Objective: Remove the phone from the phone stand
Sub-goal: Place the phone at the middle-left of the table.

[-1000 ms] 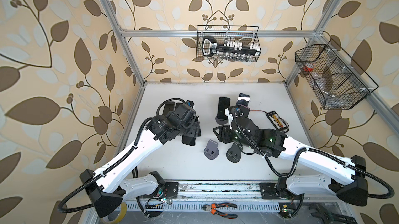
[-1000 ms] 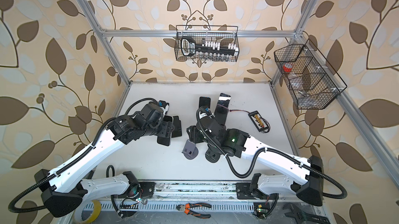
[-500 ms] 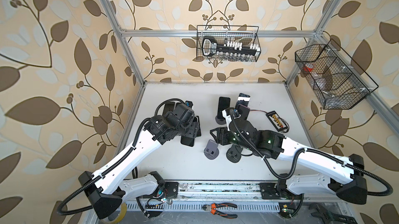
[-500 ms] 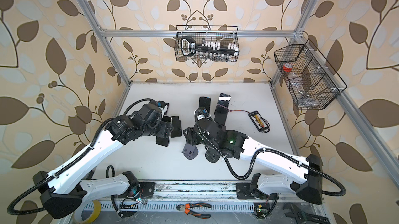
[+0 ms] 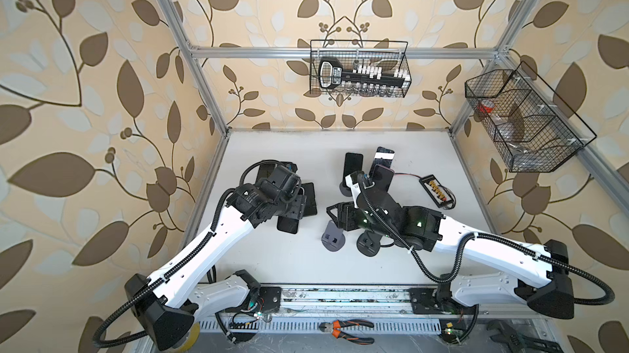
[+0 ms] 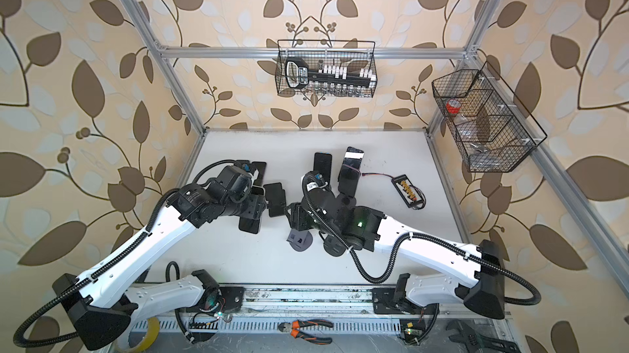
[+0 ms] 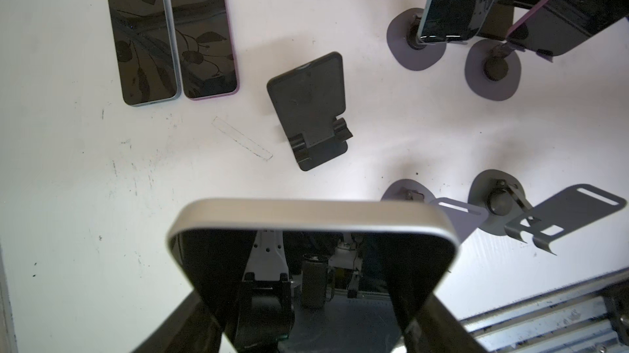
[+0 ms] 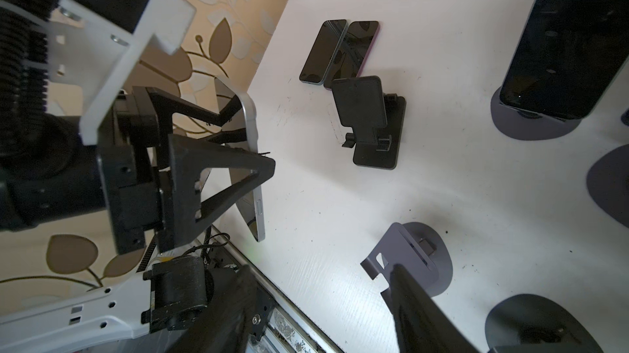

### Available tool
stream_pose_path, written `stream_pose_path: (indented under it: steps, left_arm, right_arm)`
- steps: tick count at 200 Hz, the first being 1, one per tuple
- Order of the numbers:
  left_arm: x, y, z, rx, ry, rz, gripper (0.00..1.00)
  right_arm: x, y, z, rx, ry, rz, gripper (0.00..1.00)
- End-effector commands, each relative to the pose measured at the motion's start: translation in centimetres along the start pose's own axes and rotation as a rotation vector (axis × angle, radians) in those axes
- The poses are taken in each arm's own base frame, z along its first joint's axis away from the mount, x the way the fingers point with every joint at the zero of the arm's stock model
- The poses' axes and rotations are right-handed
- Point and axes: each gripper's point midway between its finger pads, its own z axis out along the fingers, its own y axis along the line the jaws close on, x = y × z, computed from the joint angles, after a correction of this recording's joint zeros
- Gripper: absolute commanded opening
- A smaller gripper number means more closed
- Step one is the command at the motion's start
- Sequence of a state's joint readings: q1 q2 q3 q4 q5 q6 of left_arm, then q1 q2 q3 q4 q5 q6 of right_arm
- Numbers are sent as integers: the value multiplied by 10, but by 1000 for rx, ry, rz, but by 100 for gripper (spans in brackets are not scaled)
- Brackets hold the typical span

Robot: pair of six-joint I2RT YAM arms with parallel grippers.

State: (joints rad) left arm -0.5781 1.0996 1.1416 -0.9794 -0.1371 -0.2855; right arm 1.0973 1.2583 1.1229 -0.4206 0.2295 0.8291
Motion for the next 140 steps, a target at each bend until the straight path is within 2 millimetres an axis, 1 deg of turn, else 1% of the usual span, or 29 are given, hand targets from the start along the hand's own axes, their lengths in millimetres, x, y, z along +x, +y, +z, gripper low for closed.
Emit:
stream_pose_path:
  steps: [1, 20, 44, 85, 111, 140]
  left_arm:
    - [-11, 13, 0, -29, -43, 11, 59]
    - [-14, 28, 5, -58, -41, -3, 59]
    - [-16, 46, 14, -88, -30, -28, 59]
    - [-18, 74, 33, -138, -31, -78, 58]
    - [-14, 86, 47, -144, -20, -108, 58]
    - [-9, 99, 60, -156, 7, -127, 58]
  right_arm:
    - [4, 4, 4, -15, 13, -8, 64]
    - [6, 5, 6, -20, 23, -16, 64]
    - [4, 13, 7, -47, 21, -32, 64]
    - [-2, 41, 19, -121, 39, -77, 64]
    - [-4, 57, 26, -157, 41, -93, 64]
    - [4, 67, 34, -184, 61, -94, 64]
